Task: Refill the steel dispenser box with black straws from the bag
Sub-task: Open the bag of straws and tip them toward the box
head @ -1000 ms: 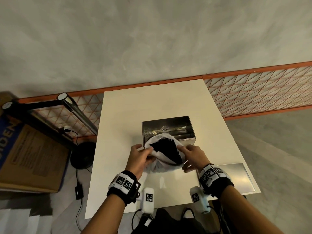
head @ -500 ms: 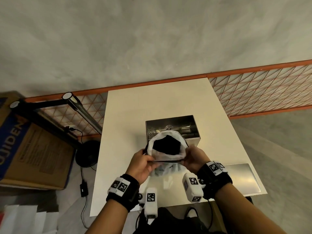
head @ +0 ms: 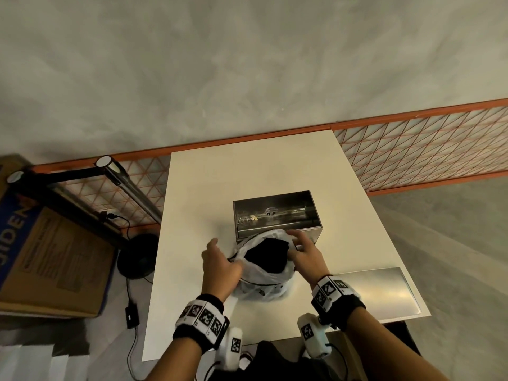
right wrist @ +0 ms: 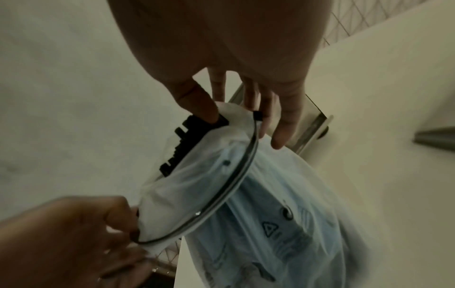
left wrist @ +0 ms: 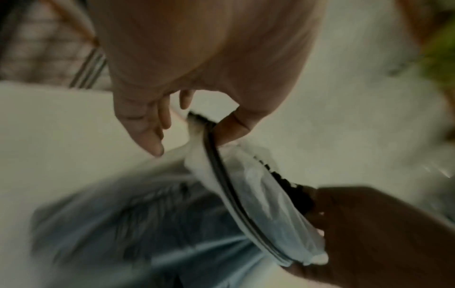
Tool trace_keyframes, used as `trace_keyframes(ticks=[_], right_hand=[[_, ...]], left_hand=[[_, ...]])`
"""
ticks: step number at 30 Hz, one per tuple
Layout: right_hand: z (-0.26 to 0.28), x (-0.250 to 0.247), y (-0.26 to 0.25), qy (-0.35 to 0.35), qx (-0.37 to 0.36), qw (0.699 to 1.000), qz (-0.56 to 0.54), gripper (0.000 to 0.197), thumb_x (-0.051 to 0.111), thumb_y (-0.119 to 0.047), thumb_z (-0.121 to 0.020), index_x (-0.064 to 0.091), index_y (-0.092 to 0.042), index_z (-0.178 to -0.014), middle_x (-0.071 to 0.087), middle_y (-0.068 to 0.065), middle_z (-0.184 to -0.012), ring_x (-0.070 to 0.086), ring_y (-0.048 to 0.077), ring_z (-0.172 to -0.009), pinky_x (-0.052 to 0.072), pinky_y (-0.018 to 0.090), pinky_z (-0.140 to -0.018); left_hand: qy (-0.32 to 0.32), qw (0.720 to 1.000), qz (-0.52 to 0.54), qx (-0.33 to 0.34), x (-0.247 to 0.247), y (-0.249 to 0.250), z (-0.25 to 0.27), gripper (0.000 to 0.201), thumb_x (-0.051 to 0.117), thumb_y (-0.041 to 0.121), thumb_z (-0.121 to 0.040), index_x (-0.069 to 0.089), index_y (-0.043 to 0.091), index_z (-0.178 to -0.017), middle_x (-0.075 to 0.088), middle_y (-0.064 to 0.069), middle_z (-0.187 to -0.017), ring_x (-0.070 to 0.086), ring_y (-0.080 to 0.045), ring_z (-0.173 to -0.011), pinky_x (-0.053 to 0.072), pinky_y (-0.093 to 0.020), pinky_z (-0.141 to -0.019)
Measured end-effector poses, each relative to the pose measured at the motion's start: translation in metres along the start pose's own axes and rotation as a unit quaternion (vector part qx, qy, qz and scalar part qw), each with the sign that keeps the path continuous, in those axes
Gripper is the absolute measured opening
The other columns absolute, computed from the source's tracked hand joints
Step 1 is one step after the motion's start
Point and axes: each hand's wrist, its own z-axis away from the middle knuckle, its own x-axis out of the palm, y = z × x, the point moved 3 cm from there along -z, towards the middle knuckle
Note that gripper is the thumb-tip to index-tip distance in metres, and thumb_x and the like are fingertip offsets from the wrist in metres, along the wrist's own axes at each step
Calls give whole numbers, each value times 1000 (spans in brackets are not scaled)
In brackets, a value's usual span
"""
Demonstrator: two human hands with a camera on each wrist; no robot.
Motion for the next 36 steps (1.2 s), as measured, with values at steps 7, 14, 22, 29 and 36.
trace_keyframes(ticks=[7,14,22,29,36], right_hand=[[-17,6,-2,22,-18,997,74,12,65,-19,-90,68,-23,-101,69,-6,-88,64,13,-81,40,7,-55],[-15,16,22,-27,143,966,-212,17,48,8,-84,65,10,-87,60,19,-80,57,25,-66,49,30,-58],[-12,6,13,-23,33,992,-116,22,50,0,-68,66,-16,-64,63,-2,-60,57,21,-67,42,26,-62],[8,0,1,-133,-35,972,-188,46,52,-11,-75,60,-25,-118,56,28,-91,57,31,-79,49,45,-72],[9,-4,-3,-114,-82,979,-148,18,63,-13,-84,59,-13,-101,65,24,-96,59,24,-77,47,39,-67]], left_hand=[[-41,984,-136,109,15,26,-10,52,64,20,-94,50,19,-144,65,-9,-134,61,-32,-121,50,-37,-101],[-133,986,96,-33,20,9,-4,21,62,11,-84,78,17,-97,78,-6,-87,74,-23,-81,59,-31,-70],[-204,926,280,-148,35,0,6,40,66,33,-62,64,8,-93,63,-13,-99,58,-29,-84,43,-32,-66],[-281,900,328,-61,30,3,13,40,59,30,-104,63,6,-135,68,-21,-130,64,-35,-125,48,-50,-110],[-288,925,244,49,34,1,6,45,70,24,-98,60,35,-141,68,0,-135,63,-18,-127,52,-43,-109]])
